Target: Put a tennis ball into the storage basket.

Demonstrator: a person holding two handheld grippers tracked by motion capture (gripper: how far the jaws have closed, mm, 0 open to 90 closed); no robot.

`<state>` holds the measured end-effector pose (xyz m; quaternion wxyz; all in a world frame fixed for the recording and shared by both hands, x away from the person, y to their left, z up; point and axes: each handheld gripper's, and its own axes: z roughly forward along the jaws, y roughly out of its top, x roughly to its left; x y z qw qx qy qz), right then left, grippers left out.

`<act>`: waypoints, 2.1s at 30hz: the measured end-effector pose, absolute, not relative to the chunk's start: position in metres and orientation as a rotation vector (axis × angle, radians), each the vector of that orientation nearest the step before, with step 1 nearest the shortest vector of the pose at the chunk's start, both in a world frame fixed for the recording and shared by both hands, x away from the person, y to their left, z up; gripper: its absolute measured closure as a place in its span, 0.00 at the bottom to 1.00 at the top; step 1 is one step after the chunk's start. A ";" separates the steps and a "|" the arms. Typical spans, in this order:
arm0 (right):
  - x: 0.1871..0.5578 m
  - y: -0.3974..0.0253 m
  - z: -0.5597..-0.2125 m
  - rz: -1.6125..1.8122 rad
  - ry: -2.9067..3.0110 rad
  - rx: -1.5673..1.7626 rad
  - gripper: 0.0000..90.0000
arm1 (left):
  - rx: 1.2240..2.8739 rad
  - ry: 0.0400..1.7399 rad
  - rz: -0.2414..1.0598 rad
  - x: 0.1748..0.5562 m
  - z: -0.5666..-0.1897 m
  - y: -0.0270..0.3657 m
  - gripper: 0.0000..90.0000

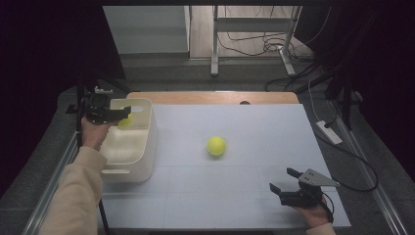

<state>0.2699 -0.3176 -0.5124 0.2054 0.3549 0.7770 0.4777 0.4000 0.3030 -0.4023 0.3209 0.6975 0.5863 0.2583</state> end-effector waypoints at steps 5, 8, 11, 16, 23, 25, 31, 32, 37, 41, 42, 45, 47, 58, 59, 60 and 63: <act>0.270 -0.317 -0.512 1.332 2.167 0.990 0.11 | 1.803 1.499 0.663 0.396 -0.397 0.301 0.16; 0.270 -0.318 -0.512 1.331 2.165 0.989 0.11 | 1.806 1.461 0.647 0.393 -0.395 0.298 0.15; 0.270 -0.317 -0.512 1.333 2.166 0.988 0.11 | 1.799 1.419 0.639 0.390 -0.392 0.294 0.15; 0.270 -0.317 -0.512 1.334 2.164 0.987 0.11 | 1.798 1.348 0.623 0.384 -0.388 0.288 0.15; 0.271 -0.317 -0.512 1.341 2.166 0.991 0.11 | 1.779 1.263 0.592 0.373 -0.384 0.279 0.15; 0.271 -0.317 -0.512 1.344 2.166 0.993 0.11 | 1.773 1.250 0.582 0.371 -0.384 0.277 0.15; 0.273 -0.319 -0.512 1.352 2.156 1.004 0.11 | 1.774 1.196 0.560 0.365 -0.380 0.270 0.15; 0.273 -0.319 -0.512 1.350 2.157 1.004 0.11 | 1.771 1.190 0.556 0.364 -0.380 0.269 0.15; 0.274 -0.319 -0.513 1.352 2.150 1.017 0.11 | 1.738 1.137 0.523 0.356 -0.380 0.264 0.16; 0.273 -0.319 -0.513 1.340 2.151 1.016 0.11 | 1.727 1.097 0.517 0.352 -0.378 0.258 0.16; 0.273 -0.319 -0.513 1.338 2.150 1.016 0.11 | 1.725 1.088 0.514 0.351 -0.378 0.256 0.16; 0.272 -0.319 -0.512 1.338 2.148 1.020 0.11 | 1.729 1.069 0.509 0.349 -0.377 0.251 0.16; 0.271 -0.320 -0.513 1.331 2.148 1.018 0.11 | 1.733 1.048 0.504 0.346 -0.377 0.245 0.16; 0.267 -0.322 -0.512 1.334 2.148 1.011 0.11 | 1.757 0.983 0.495 0.338 -0.376 0.227 0.16; 0.267 -0.322 -0.512 1.331 2.147 1.012 0.11 | 1.757 0.978 0.494 0.338 -0.376 0.226 0.16; 0.267 -0.322 -0.512 1.332 2.145 1.013 0.11 | 1.758 0.975 0.493 0.337 -0.376 0.225 0.16; 0.267 -0.322 -0.512 1.329 2.147 1.010 0.11 | 1.769 0.955 0.492 0.336 -0.376 0.219 0.16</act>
